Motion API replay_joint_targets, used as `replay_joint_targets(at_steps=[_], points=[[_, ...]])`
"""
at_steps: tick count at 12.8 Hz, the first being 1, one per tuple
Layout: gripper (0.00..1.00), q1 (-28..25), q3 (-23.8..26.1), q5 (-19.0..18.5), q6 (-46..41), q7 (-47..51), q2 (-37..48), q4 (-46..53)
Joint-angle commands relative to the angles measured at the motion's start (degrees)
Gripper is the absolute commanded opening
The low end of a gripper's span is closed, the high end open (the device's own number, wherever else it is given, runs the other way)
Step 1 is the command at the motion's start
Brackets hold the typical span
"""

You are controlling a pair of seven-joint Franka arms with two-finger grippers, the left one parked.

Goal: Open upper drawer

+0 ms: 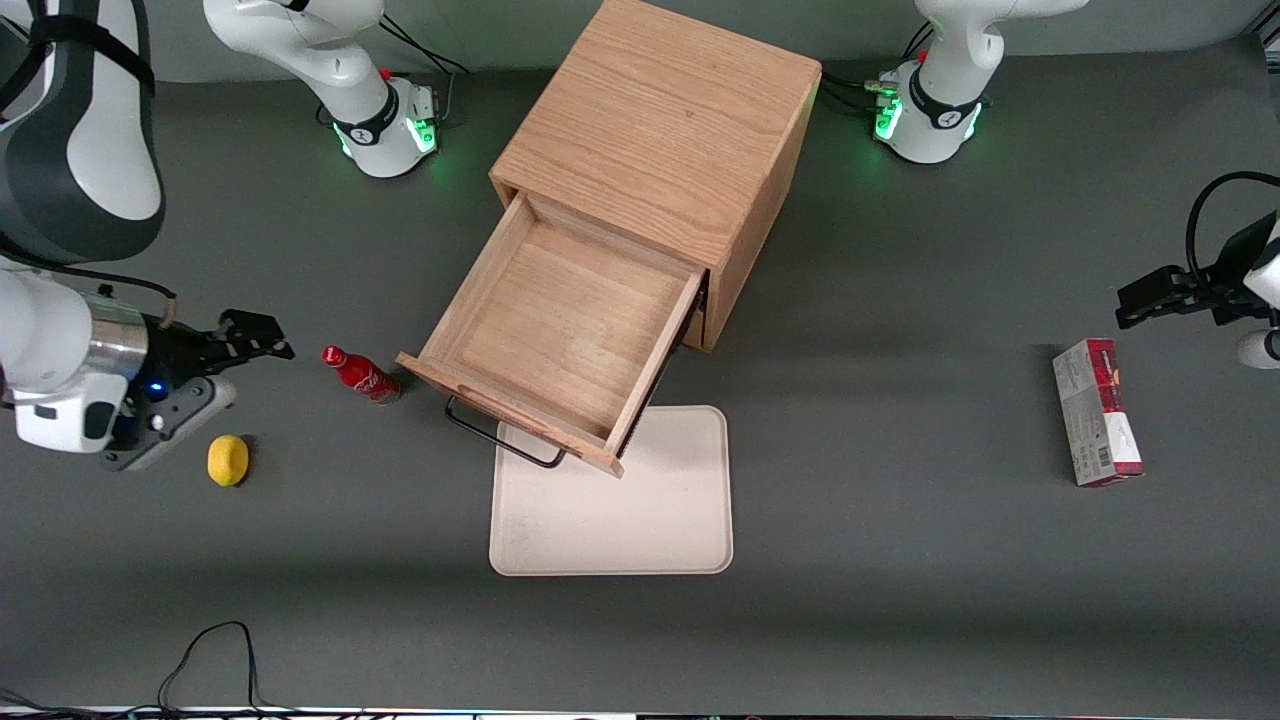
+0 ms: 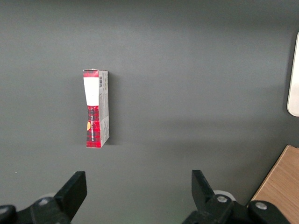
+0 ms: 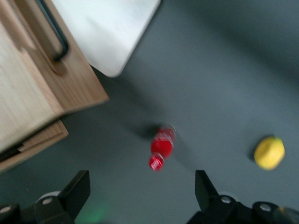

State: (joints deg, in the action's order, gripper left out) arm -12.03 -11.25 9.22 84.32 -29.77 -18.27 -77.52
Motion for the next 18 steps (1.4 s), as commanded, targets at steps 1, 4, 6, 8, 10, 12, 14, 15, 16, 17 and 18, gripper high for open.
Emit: replay_joint_targets(at_steps=[1,4,6,8,10,12,14,15,16,17,18], points=[[1.0,-0.7,-2.8,-1.7,2.2,5.2,9.1,-12.6],[1.0,-0.8,-2.9,-4.3,7.9,11.5,18.4,-24.8],[1.0,-1.8,-2.7,-5.7,10.1,20.0,22.3,-29.9],[1.0,-1.9,-2.9,-6.8,9.9,23.3,22.3,-30.1],[1.0,-2.0,-2.8,-6.8,9.4,24.1,20.4,-27.2],[1.0,-2.0,-2.8,-6.8,8.8,26.8,20.2,-25.8],[1.0,-2.1,-2.5,-6.8,9.6,26.9,20.4,-24.3],[1.0,-2.1,-2.4,-6.8,9.6,26.8,20.7,-23.9],[1.0,-2.1,-2.4,-6.8,9.7,26.8,21.1,-23.9],[1.0,-2.4,-2.4,-6.8,10.4,26.9,21.6,-24.3],[1.0,-2.6,-2.4,-6.8,12.4,26.9,22.3,-25.2]])
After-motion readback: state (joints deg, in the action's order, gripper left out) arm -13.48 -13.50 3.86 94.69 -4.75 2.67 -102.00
